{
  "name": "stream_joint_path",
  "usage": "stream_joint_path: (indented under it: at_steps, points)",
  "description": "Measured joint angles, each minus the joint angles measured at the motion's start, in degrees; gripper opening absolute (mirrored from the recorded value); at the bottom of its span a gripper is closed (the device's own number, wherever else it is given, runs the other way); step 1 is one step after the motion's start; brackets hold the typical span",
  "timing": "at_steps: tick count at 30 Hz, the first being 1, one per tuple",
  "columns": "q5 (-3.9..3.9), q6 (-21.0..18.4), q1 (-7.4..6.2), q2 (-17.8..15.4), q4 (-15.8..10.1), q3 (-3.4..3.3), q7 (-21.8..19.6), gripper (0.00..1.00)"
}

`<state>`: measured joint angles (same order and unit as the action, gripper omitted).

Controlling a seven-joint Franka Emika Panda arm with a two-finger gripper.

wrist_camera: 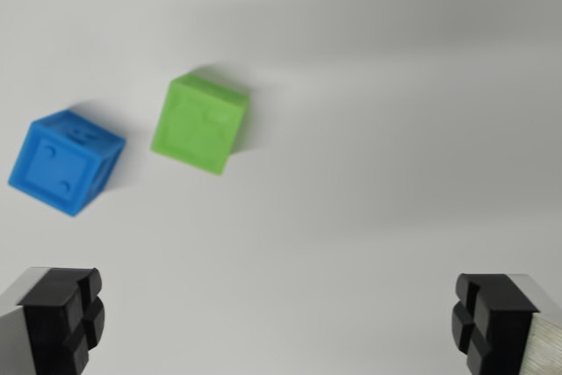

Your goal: Stack cube

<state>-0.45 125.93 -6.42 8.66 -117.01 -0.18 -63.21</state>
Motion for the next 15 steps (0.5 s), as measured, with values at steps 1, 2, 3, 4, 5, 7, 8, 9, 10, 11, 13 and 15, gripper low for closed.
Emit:
stream_joint_path:
  at_steps: [1, 2, 3, 4, 5, 7, 8, 9, 10, 11, 13, 15]
  points:
    - [0.0, 0.26, -0.22, 0.21, -0.1, 0.04, -0.76, 1.0]
    - [0.0, 0.4, -0.34, 0.31, -0.14, 0.06, -1.12, 1.0]
    - [0.0, 0.71, -0.59, 0.55, -0.23, 0.11, -2.01, 1.0]
    - [0.0, 0.97, -0.84, 0.75, -0.3, 0.13, -2.81, 1.0]
    - [0.0, 1.22, -1.09, 0.95, -0.38, 0.16, -3.56, 1.0]
    - [0.0, 1.73, -1.56, 1.31, -0.53, 0.22, -5.1, 1.0]
    - [0.0, 2.02, -1.79, 1.49, -0.63, 0.25, -5.83, 1.0]
    - [0.0, 2.18, -1.92, 1.59, -0.68, 0.27, -6.27, 1.0]
    - [0.0, 2.45, -2.16, 1.8, -0.77, 0.31, -7.05, 1.0]
    - [0.0, 2.75, -2.42, 2.03, -0.86, 0.33, -7.87, 1.0]
    - [0.0, 3.34, -2.95, 2.52, -0.99, 0.39, -9.6, 1.0]
    - [-0.01, 3.9, -3.51, 3.05, -1.06, 0.44, -11.29, 1.0]
